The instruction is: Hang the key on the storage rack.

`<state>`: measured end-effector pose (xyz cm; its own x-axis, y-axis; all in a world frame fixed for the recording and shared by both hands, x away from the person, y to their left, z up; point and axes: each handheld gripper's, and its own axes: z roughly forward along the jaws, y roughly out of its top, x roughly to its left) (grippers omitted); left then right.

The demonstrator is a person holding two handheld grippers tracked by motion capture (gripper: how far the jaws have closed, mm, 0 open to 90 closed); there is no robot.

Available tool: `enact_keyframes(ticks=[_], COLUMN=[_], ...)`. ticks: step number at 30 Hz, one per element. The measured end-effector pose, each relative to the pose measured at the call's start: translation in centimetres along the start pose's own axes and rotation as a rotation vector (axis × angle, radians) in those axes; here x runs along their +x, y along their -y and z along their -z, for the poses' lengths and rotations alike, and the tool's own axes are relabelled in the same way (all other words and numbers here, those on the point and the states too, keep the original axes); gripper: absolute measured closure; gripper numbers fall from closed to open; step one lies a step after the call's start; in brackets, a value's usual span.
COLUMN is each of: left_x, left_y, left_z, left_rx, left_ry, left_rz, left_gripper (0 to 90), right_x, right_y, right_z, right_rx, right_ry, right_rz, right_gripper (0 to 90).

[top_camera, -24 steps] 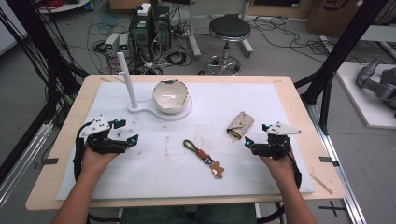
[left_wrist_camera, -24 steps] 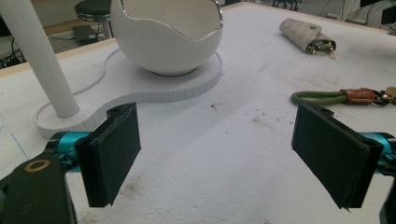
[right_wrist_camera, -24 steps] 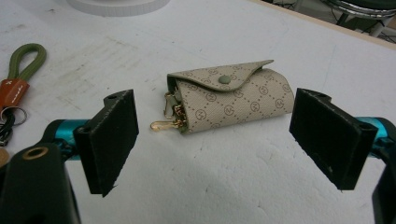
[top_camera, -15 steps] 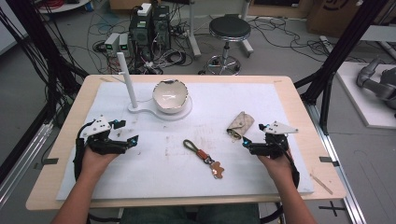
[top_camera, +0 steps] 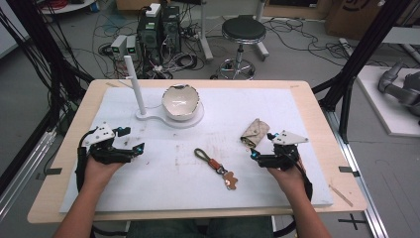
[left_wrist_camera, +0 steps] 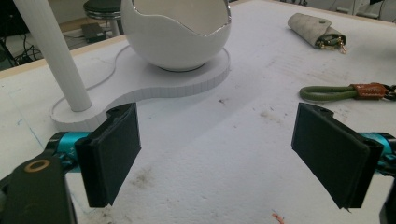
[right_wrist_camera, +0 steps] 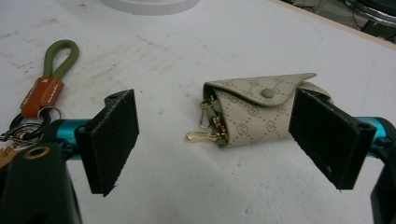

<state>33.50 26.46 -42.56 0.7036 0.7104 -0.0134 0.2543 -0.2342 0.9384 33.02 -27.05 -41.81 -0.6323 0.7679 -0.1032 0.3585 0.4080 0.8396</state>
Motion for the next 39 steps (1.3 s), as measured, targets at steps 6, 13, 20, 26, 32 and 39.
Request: enact_keyframes(ticks=[6, 13, 20, 26, 32, 39], left_x=[0.0, -0.2, 0.1, 0.2, 0.2, 0.3], left_y=[0.2, 0.4, 0.6, 0.7, 0.8, 0.8], left_z=[0.0, 0.0, 0.4, 0.3, 0.4, 0.5], left_rx=[0.012, 0.031, 0.038, 0.04, 0.041, 0.046], left_ry=[0.001, -0.002, -0.013, -0.015, -0.017, -0.02], left_rz=[0.001, -0.01, -0.007, -0.002, -0.001, 0.003], left_gripper=[15.5, 15.5, 15.5, 15.5, 15.5, 15.5], right_x=[1.2, 3.9, 7.0, 8.6, 9.8, 9.8], right_y=[-0.7, -1.7, -2.3, -2.4, -2.3, -2.3], right_z=[-1.0, -3.3, -5.5, -6.8, -7.6, -7.5], right_rx=[-0.008, 0.023, 0.109, 0.18, 0.224, 0.238], right_ry=[-0.038, -0.14, -0.216, -0.249, -0.273, -0.291], right_rz=[0.007, 0.033, 0.11, 0.119, 0.155, 0.139], right_gripper=[16.7, 16.7, 17.0, 21.9, 33.7, 40.7])
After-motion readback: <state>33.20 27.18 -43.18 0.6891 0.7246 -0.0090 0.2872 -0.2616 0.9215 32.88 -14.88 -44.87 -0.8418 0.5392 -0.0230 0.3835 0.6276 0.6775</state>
